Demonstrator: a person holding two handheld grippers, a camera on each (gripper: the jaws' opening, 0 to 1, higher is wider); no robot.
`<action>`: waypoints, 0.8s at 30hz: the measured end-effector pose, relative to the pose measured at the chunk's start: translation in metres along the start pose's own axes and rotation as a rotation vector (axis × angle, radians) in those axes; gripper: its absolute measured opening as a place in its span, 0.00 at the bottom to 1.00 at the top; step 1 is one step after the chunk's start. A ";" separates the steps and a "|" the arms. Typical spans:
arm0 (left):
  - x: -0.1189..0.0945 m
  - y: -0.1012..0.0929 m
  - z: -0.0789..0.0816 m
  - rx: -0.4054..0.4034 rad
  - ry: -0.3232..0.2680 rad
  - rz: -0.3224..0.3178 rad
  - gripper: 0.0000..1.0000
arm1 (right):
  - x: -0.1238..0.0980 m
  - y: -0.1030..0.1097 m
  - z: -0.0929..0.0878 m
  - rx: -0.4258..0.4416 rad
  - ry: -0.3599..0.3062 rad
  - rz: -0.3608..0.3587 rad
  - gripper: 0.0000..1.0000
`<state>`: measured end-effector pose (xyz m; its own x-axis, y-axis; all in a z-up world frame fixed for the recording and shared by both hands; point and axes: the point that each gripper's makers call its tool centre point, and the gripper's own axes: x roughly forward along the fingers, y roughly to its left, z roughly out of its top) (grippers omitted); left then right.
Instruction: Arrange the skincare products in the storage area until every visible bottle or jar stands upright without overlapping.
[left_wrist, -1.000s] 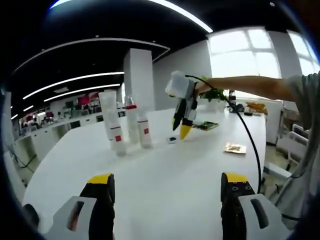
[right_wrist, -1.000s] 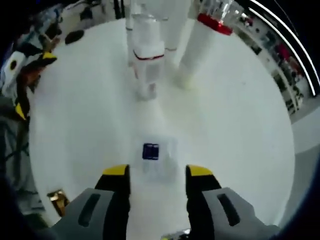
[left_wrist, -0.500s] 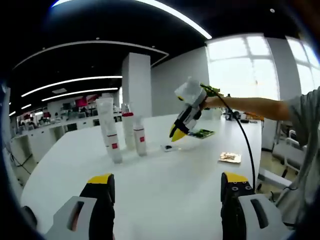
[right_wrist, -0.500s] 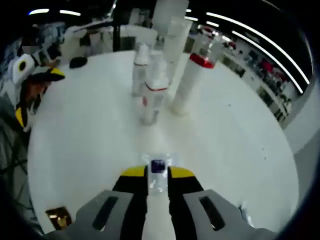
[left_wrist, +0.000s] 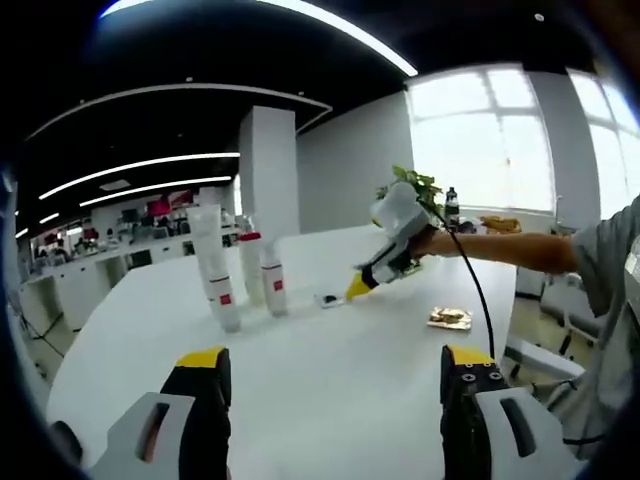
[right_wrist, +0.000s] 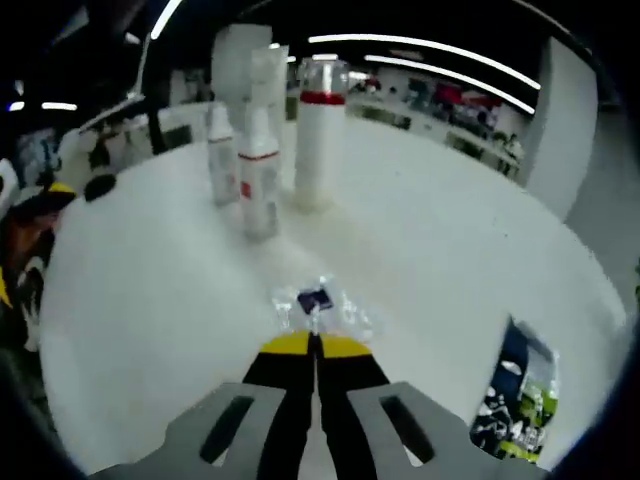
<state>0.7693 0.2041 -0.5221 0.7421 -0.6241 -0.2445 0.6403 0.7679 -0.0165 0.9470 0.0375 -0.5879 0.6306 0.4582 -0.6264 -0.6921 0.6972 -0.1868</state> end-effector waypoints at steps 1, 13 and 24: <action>0.001 -0.002 0.000 0.000 0.001 -0.005 0.88 | 0.001 0.001 0.000 -0.002 0.001 0.002 0.00; 0.006 -0.009 -0.008 0.004 0.026 -0.035 0.88 | 0.021 -0.012 0.011 -0.061 -0.057 0.024 0.00; 0.009 -0.010 -0.013 0.004 0.047 -0.040 0.87 | 0.045 -0.034 0.028 -0.194 -0.018 0.027 0.00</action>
<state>0.7674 0.1928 -0.5363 0.7056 -0.6471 -0.2886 0.6706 0.7415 -0.0231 1.0087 0.0499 -0.5882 0.6158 0.4865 -0.6198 -0.7627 0.5656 -0.3138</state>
